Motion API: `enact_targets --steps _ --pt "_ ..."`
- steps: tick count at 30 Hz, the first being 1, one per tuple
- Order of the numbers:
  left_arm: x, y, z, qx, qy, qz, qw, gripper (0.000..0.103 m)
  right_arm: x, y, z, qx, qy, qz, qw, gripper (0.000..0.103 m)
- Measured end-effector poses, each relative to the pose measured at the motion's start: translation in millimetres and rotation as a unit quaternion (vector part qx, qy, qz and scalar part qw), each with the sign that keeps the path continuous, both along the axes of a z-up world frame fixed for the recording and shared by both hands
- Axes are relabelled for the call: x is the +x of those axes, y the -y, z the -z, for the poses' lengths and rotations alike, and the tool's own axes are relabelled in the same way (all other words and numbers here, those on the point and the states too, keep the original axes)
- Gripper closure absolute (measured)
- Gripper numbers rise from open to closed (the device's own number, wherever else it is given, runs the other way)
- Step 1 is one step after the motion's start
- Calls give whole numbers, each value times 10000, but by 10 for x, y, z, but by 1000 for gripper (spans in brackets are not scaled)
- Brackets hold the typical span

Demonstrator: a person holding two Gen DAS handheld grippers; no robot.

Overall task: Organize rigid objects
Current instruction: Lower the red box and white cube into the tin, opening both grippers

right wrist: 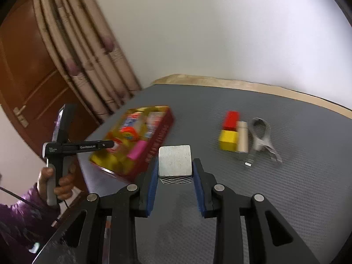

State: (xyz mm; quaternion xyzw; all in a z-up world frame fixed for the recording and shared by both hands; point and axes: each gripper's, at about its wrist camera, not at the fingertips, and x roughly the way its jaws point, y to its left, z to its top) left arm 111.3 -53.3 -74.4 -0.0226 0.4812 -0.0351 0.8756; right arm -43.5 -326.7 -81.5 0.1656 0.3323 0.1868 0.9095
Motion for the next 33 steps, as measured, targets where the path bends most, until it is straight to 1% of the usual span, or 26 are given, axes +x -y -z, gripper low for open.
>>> enact_targets --steps 2,4,6,7,10,12,15,17,20,23,26,27,30,33 --pt "-173 -100 -135 -22 221 -248 9994 52 139 -217 -90 -39 72 -245 9997 75" --pt "-407 -202 -250 114 468 -602 9970 45 305 -445 -152 -64 103 -482 9988 75" --pt "-590 -284 -270 46 599 -794 9950 41 477 -659 -175 -137 82 -660 9977 75" --pt "-682 -318 -258 -35 626 -857 9943 41 599 -796 -171 -176 30 -742 9971 75" --pt "-776 -350 -199 -124 562 -784 9953 41 939 -1107 -116 -182 -235 -967 9949 75" --pt "-770 -322 -176 -33 582 -717 9957 41 1122 -1269 -66 -254 -423 -1030 9935 75" --pt "-795 -255 -152 164 747 -623 9951 41 1351 -1507 19 -441 -658 -1087 9909 75" --pt "-791 -236 -134 165 765 -548 9954 41 1483 -1623 108 -576 -861 -1025 9893 75" --pt "-770 -293 -122 77 758 -522 9957 41 1624 -1730 213 -573 -1061 -1021 9874 75" --pt "-753 -341 -119 26 760 -532 9957 41 1705 -1820 261 -731 -1163 -940 9861 75" --pt "-736 -367 -115 -44 719 -528 9960 41 1784 -1848 307 -633 -1302 -928 9851 73" --pt "-731 -369 -109 -72 698 -518 9962 41 1800 -1850 306 -619 -1291 -879 9858 72" --pt "-734 -352 -104 -49 702 -518 9962 41 1771 -1767 243 -325 -1129 -729 9904 62" --pt "-741 -340 -102 -12 735 -504 9960 41 1535 -1563 108 -73 -692 -478 9964 61"
